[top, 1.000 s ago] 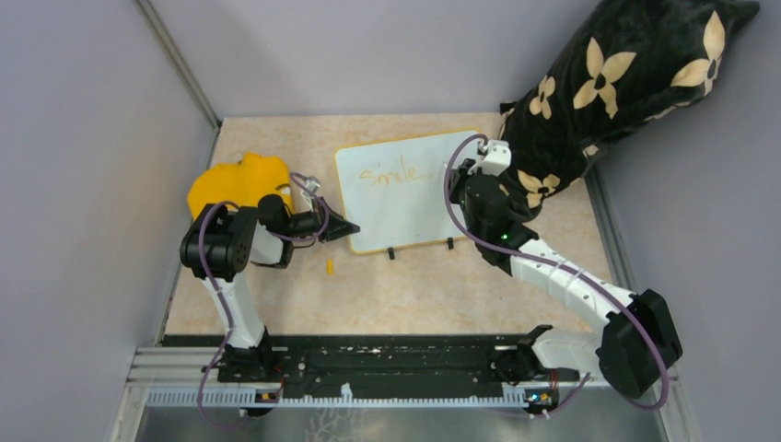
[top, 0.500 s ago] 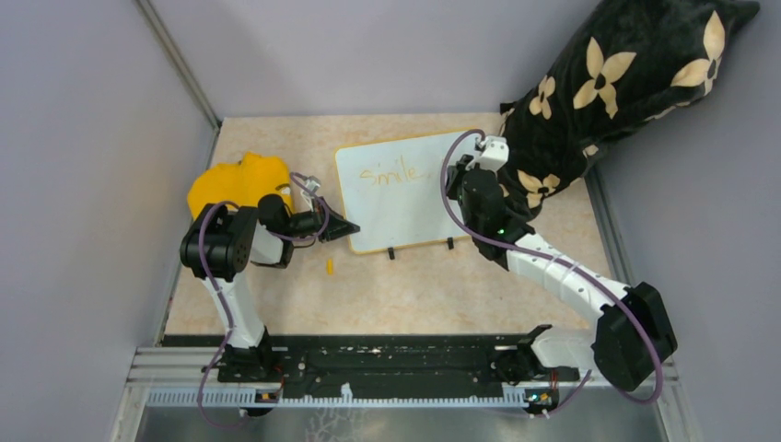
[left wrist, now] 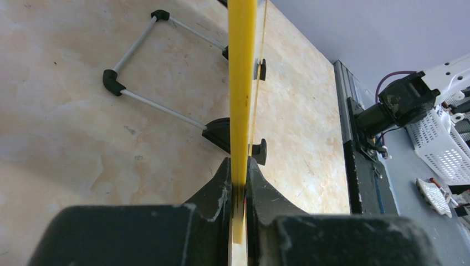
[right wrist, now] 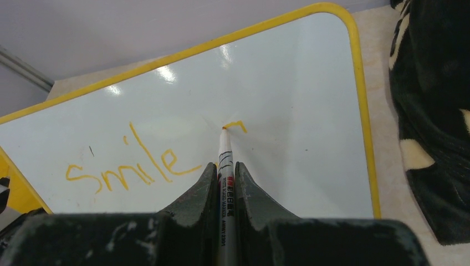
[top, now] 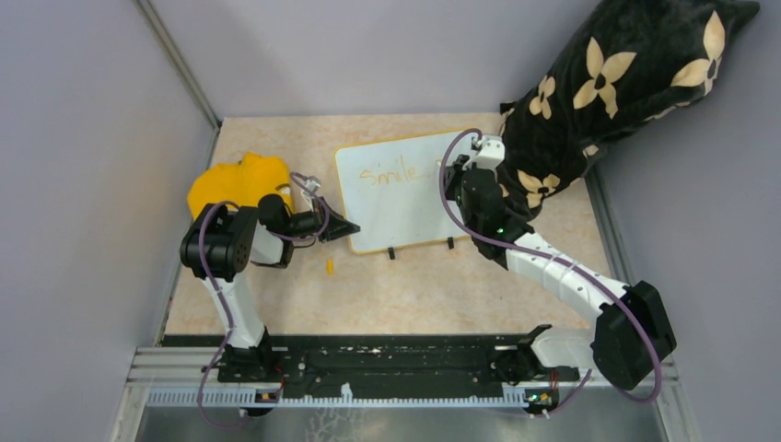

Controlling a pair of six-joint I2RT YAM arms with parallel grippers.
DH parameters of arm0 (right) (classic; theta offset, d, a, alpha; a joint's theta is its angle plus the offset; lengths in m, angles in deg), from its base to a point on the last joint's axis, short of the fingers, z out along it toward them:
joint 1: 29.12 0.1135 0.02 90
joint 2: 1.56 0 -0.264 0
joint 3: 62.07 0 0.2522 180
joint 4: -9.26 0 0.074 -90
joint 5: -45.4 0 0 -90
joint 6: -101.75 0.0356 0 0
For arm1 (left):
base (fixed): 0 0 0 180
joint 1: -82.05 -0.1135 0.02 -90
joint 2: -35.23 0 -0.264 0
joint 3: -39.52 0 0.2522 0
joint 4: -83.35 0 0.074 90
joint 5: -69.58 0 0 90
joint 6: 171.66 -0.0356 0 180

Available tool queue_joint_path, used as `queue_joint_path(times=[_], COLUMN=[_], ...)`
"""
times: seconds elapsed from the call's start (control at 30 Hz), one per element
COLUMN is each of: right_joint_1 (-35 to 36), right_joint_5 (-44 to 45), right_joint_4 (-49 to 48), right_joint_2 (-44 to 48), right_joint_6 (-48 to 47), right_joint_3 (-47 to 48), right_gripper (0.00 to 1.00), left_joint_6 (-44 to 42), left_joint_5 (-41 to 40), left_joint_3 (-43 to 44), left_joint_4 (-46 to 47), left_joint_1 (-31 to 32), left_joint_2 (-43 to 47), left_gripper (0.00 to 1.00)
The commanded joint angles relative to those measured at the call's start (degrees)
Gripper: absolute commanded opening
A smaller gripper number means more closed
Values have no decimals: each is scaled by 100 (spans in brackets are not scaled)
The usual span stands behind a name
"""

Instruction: Write a sentence on the whiteboard

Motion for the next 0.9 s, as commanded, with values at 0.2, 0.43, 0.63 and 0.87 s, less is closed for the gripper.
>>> queue_joint_path(times=[0.2, 0.43, 0.63, 0.87], right_joint_1=[-59, -91, -138, -168], right_joint_5=[26, 200, 291, 308], right_joint_4=[226, 309, 429, 520], right_joint_2=[127, 199, 224, 260], right_joint_6=[79, 102, 143, 184], right_joint_3=[-21, -99, -113, -190], right_gripper=[0, 0, 0, 0], left_joint_6=[-196, -196, -196, -196], left_joint_5=[-171, -170, -179, -177], left_joint_3=[26, 32, 32, 36], left_joint_4=[-262, -262, -262, -271], left_joint_1=[1, 1, 1, 1], left_joint_2=[-174, -168, -172, -174], left_gripper=[0, 0, 0, 0])
